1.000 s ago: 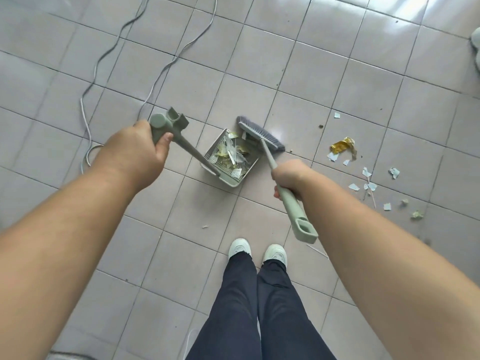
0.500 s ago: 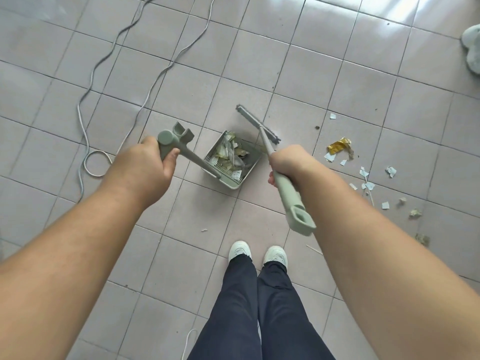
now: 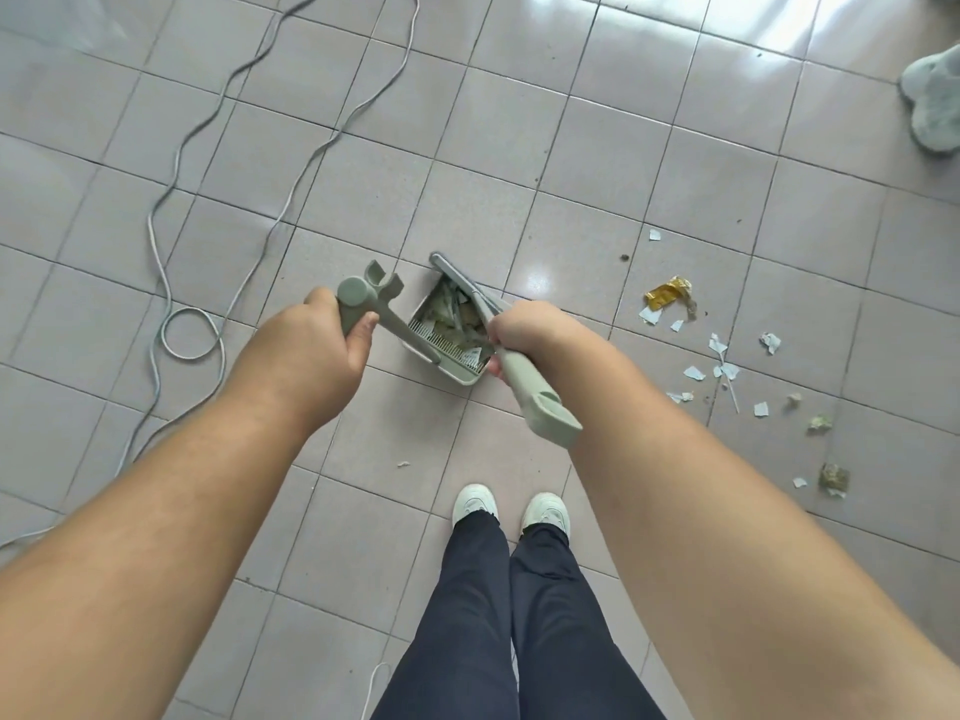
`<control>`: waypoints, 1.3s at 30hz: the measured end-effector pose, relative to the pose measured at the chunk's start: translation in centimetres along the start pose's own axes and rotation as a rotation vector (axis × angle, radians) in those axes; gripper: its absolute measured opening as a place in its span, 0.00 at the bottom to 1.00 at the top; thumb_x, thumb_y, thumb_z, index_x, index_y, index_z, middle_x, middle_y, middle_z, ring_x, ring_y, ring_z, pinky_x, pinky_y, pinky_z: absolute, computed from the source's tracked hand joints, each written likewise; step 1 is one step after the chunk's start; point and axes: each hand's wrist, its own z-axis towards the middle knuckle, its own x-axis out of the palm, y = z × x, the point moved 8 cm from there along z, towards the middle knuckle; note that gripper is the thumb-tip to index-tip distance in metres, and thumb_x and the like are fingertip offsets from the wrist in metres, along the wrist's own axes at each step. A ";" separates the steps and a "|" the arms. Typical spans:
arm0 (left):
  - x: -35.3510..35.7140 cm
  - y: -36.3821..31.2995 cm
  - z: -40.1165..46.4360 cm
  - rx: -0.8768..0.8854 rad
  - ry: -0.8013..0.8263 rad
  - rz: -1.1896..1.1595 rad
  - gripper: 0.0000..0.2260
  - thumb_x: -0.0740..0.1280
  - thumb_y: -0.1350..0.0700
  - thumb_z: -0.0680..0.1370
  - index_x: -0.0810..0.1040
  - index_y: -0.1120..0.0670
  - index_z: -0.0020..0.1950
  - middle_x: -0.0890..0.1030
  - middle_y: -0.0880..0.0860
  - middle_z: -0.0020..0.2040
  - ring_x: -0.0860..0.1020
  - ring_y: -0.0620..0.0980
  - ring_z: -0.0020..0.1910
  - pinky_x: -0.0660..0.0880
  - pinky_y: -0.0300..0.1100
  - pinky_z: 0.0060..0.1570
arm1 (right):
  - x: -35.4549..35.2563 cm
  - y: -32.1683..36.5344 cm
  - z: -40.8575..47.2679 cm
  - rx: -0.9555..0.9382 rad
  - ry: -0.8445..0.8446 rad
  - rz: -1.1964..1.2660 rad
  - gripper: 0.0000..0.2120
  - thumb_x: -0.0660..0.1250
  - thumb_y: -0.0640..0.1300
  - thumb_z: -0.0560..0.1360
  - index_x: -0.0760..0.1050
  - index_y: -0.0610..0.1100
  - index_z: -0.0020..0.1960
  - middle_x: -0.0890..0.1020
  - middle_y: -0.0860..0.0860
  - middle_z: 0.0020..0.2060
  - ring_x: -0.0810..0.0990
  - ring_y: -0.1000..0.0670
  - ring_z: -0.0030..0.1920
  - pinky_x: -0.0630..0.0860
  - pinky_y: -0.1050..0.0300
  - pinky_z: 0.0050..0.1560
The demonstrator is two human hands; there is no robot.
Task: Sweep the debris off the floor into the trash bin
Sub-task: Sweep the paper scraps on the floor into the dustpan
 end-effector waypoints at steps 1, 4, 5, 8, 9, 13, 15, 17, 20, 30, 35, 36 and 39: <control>0.1 0.1 -0.1 0.001 0.001 0.002 0.16 0.56 0.48 0.79 0.68 0.62 0.49 0.71 0.59 0.38 0.73 0.62 0.42 0.64 0.46 0.38 | -0.3 -0.5 0.0 0.033 0.021 0.053 0.05 0.53 0.34 0.79 0.65 0.38 0.44 0.71 0.43 0.32 0.72 0.52 0.16 0.73 0.64 0.22; 0.4 0.5 -0.5 0.004 -0.003 0.001 0.17 0.57 0.48 0.79 0.69 0.63 0.50 0.77 0.65 0.43 0.75 0.65 0.45 0.64 0.46 0.38 | -1.7 -2.1 -1.2 0.043 0.020 0.051 0.05 0.53 0.34 0.78 0.66 0.36 0.50 0.72 0.41 0.32 0.72 0.51 0.15 0.69 0.67 0.17; 0.4 0.7 -0.6 0.001 -0.005 -0.004 0.17 0.57 0.48 0.79 0.69 0.63 0.50 0.77 0.66 0.44 0.75 0.65 0.44 0.64 0.46 0.38 | -2.2 -2.6 -1.7 0.038 0.012 0.056 0.05 0.53 0.34 0.78 0.67 0.36 0.49 0.73 0.41 0.32 0.72 0.51 0.14 0.68 0.68 0.17; 0.4 0.4 -0.8 0.012 -0.005 -0.009 0.17 0.57 0.48 0.79 0.69 0.62 0.50 0.77 0.65 0.43 0.73 0.63 0.41 0.64 0.46 0.38 | -3.8 -4.2 -3.5 0.061 -0.023 0.118 0.08 0.56 0.34 0.77 0.69 0.35 0.40 0.72 0.42 0.29 0.70 0.53 0.12 0.67 0.69 0.17; 0.4 0.2 -0.9 0.024 -0.006 -0.007 0.16 0.57 0.48 0.79 0.69 0.62 0.50 0.77 0.64 0.43 0.73 0.63 0.41 0.64 0.46 0.38 | -4.3 -4.8 -4.0 0.053 -0.033 0.140 0.08 0.56 0.34 0.77 0.69 0.35 0.40 0.72 0.42 0.28 0.70 0.53 0.12 0.67 0.69 0.17; 0.5 -0.9 -1.3 0.071 0.000 -0.007 0.16 0.56 0.47 0.78 0.69 0.61 0.48 0.74 0.59 0.39 0.73 0.62 0.41 0.67 0.48 0.38 | -6.9 -7.0 -5.0 0.038 -0.097 0.201 0.05 0.56 0.34 0.77 0.71 0.36 0.46 0.72 0.43 0.28 0.70 0.52 0.14 0.67 0.68 0.17; 0.4 -1.6 -1.3 0.101 0.018 -0.002 0.17 0.56 0.46 0.78 0.69 0.60 0.48 0.74 0.58 0.38 0.73 0.61 0.40 0.68 0.48 0.38 | -8.8 -8.3 -5.0 0.032 -0.145 0.225 0.06 0.56 0.34 0.76 0.71 0.38 0.47 0.72 0.43 0.28 0.70 0.52 0.14 0.67 0.68 0.17; 0.4 -2.8 -1.2 0.159 0.046 0.024 0.17 0.56 0.45 0.78 0.70 0.60 0.48 0.75 0.58 0.39 0.74 0.61 0.41 0.70 0.48 0.37 | -11.3 -9.7 -5.4 0.037 -0.202 0.273 0.06 0.57 0.35 0.76 0.72 0.39 0.45 0.72 0.43 0.29 0.70 0.52 0.14 0.68 0.68 0.18; 0.4 -4.7 -0.9 0.236 0.094 0.067 0.16 0.56 0.45 0.78 0.69 0.58 0.46 0.73 0.55 0.38 0.72 0.59 0.39 0.69 0.48 0.38 | -15.7 -12.5 -5.3 0.058 -0.295 0.320 0.06 0.57 0.35 0.76 0.72 0.38 0.42 0.73 0.42 0.30 0.71 0.52 0.14 0.68 0.67 0.18; 2.7 -10.9 -0.2 0.332 0.134 0.145 0.16 0.55 0.44 0.78 0.69 0.58 0.49 0.76 0.58 0.41 0.70 0.58 0.38 0.68 0.47 0.37 | -25.4 -17.9 0.8 0.126 -0.470 0.345 0.18 0.54 0.34 0.77 0.67 0.31 0.66 0.73 0.40 0.31 0.73 0.51 0.13 0.70 0.65 0.16; 3.6 -12.6 0.2 0.348 0.147 0.171 0.17 0.55 0.45 0.78 0.70 0.57 0.55 0.74 0.55 0.42 0.69 0.57 0.40 0.66 0.46 0.39 | -26.0 -18.2 3.2 0.154 -0.424 0.303 0.19 0.51 0.36 0.78 0.65 0.35 0.67 0.73 0.42 0.30 0.74 0.50 0.16 0.71 0.65 0.16; 3.6 -12.8 0.3 0.348 0.149 0.173 0.17 0.55 0.45 0.78 0.70 0.57 0.55 0.73 0.54 0.41 0.69 0.56 0.40 0.65 0.46 0.39 | -25.7 -18.2 3.5 0.160 -0.418 0.294 0.19 0.51 0.37 0.78 0.65 0.36 0.68 0.73 0.42 0.30 0.73 0.51 0.14 0.71 0.64 0.16; 3.6 -13.1 0.5 0.350 0.150 0.189 0.17 0.55 0.45 0.78 0.70 0.58 0.54 0.75 0.55 0.42 0.69 0.56 0.39 0.65 0.45 0.39 | -23.4 -18.8 4.1 0.199 -0.395 0.320 0.19 0.53 0.37 0.79 0.64 0.36 0.68 0.73 0.41 0.33 0.72 0.51 0.12 0.72 0.62 0.16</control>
